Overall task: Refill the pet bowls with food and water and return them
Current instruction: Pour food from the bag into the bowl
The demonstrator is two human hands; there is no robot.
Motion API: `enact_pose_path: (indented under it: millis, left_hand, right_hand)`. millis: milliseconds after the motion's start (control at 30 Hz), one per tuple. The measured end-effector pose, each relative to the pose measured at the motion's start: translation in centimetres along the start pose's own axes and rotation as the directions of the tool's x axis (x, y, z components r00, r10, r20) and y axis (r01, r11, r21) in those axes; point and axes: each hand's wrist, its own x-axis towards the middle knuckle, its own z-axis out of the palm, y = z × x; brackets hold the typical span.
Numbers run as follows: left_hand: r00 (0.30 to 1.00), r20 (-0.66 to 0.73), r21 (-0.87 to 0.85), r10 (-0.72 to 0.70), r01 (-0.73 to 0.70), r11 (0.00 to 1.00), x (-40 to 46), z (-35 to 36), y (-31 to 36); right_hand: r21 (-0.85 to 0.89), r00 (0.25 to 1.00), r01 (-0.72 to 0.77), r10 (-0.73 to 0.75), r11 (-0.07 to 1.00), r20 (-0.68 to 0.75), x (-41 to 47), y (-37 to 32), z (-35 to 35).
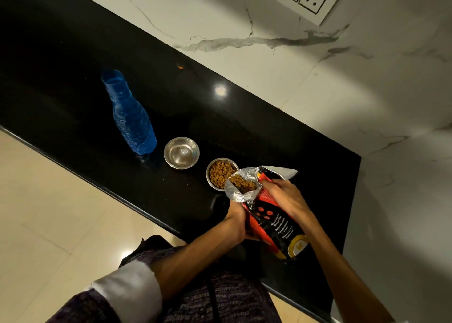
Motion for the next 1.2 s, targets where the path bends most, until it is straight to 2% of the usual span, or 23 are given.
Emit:
enact_pose_path:
  millis: [367, 767, 933, 1200]
  left_hand:
    - [1.000, -0.006, -0.011, 0.027, -0.027, 1.000, 0.2, -0.1, 0.5]
    - [1.000, 0.004, -0.018, 0.022, -0.022, 1.000, 1.5, -1.0, 0.9]
    - [1.000, 0.016, 0.016, 0.027, -0.027, 1.000, 1.1, -0.8, 0.7]
    - [1.000, 0.005, 0.010, 0.025, -0.025, 1.000, 0.8, -0.3, 0.5]
  right_hand:
    - [0.009, 0.999, 0.000, 0.001, 1.000, -0.042, 0.5, -0.2, 0.1]
    - [-0.160, 0.998, 0.062, -0.066, 0.985, -0.020, 1.3, -0.8, 1.3]
    - [-0.072, 0.999, 0.038, -0.039, 0.997, -0.016, 0.9, -0.5, 1.0]
    - [-0.028, 0.998, 0.051, -0.052, 0.998, -0.030, 0.7, 0.1, 0.8]
